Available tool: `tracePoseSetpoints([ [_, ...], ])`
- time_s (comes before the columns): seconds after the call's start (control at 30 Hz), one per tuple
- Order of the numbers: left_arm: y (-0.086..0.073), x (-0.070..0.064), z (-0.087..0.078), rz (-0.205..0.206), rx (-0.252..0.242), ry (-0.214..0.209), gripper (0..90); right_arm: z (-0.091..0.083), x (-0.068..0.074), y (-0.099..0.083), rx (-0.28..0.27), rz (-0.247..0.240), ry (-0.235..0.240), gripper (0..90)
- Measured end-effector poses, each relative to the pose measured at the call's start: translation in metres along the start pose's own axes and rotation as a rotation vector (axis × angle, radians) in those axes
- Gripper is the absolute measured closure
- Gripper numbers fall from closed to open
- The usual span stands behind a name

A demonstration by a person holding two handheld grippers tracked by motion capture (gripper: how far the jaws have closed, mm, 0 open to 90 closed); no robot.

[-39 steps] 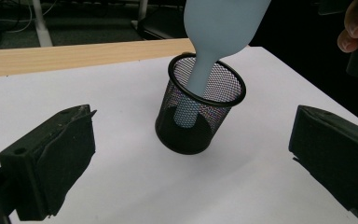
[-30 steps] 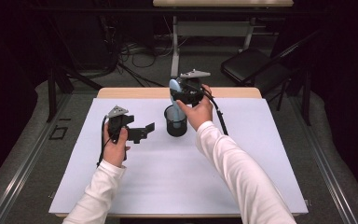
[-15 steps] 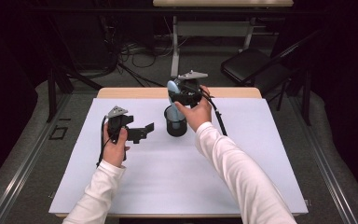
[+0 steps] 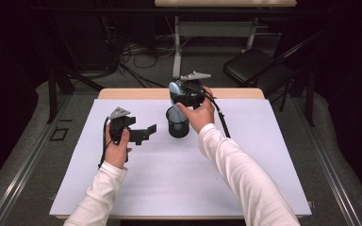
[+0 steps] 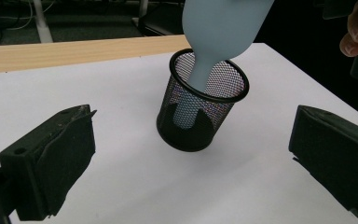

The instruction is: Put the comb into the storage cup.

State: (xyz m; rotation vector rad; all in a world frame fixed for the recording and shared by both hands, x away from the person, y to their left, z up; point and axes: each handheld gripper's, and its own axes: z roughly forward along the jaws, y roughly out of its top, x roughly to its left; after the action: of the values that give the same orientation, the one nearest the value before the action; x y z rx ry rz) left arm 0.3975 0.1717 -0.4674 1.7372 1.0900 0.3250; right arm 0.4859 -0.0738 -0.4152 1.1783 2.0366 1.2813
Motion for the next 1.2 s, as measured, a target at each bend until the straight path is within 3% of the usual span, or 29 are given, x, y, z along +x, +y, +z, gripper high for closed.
tracePoseSetpoints([
  [0.23,-0.0002,-0.0002,0.0010,0.001,0.000,-0.002,0.4,0.0011,-0.0036,-0.0040,0.006,0.029,0.003,42.2],
  [0.57,-0.0005,-0.0009,0.0028,0.003,0.003,-0.008,0.4,-0.0008,-0.0049,-0.0048,-0.010,0.032,-0.016,28.5],
  [0.87,-0.0002,0.0003,0.0031,0.001,0.003,-0.008,0.4,-0.0034,-0.0044,-0.0041,-0.017,0.017,-0.028,19.2],
  [1.2,-0.0006,-0.0010,0.0037,0.004,0.008,-0.007,0.4,-0.0042,-0.0035,-0.0038,0.013,0.008,-0.050,13.2],
])
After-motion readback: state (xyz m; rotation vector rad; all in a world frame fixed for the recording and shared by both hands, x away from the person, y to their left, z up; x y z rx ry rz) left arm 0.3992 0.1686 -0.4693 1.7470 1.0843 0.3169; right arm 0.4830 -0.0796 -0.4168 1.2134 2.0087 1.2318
